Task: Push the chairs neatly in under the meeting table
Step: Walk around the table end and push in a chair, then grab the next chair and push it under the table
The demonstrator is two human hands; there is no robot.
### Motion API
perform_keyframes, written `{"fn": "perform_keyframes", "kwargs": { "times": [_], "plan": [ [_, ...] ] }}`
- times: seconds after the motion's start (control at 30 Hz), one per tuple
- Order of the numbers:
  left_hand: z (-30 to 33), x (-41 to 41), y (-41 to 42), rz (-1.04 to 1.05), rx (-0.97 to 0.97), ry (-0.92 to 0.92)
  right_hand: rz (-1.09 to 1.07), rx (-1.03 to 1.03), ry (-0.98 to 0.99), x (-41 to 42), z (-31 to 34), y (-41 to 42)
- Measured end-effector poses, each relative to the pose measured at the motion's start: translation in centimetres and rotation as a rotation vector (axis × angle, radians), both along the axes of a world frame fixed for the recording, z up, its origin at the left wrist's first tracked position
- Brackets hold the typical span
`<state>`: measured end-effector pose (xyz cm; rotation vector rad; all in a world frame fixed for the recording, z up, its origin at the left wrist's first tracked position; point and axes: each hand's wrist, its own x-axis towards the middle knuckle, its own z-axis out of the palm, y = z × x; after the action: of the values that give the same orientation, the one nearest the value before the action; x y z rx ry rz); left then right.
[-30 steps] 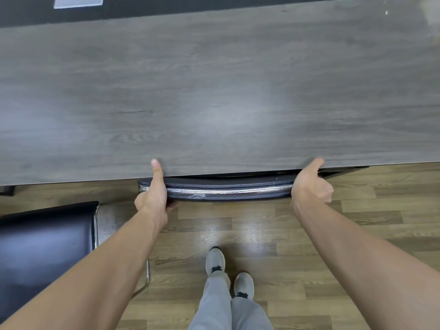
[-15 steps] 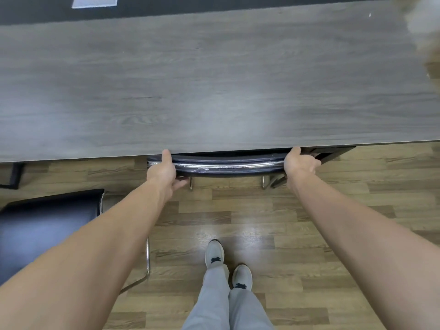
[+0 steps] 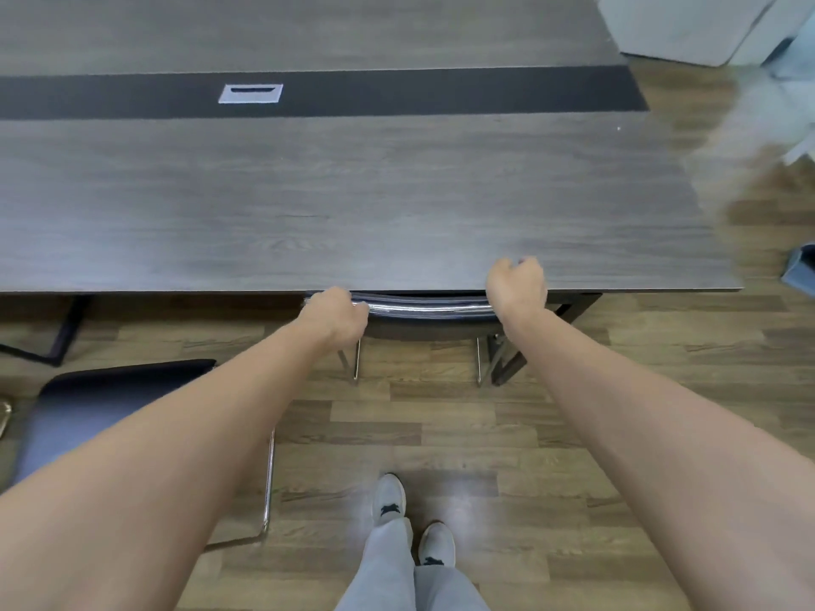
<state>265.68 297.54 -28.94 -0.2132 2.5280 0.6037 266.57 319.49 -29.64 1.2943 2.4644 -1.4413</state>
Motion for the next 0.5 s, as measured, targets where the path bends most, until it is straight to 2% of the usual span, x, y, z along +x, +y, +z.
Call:
{"fn": "perform_keyframes", "kwargs": {
  "times": [0.13, 0.27, 0.43, 0.5],
  "plan": [
    [3.3, 2.3, -0.3, -0.168, -0.09, 0.102, 0.212, 0.157, 0.063, 2.7, 3.4, -0.5],
    [5.6, 4.0, -0.6, -0.213, -0.102, 0.165, 0.355, 0.301, 0.091, 5.0, 5.8, -1.0],
    [8.8, 5.9, -1.1, -0.216, -0.053, 0.269, 0.67, 0.58, 0.161, 7.3, 8.7, -1.6],
    [10.1, 6.3, -1.3, -0.218, -0.039, 0.327, 0.701, 0.624, 0.172, 7.5, 10.1, -2.1]
  ]
}}
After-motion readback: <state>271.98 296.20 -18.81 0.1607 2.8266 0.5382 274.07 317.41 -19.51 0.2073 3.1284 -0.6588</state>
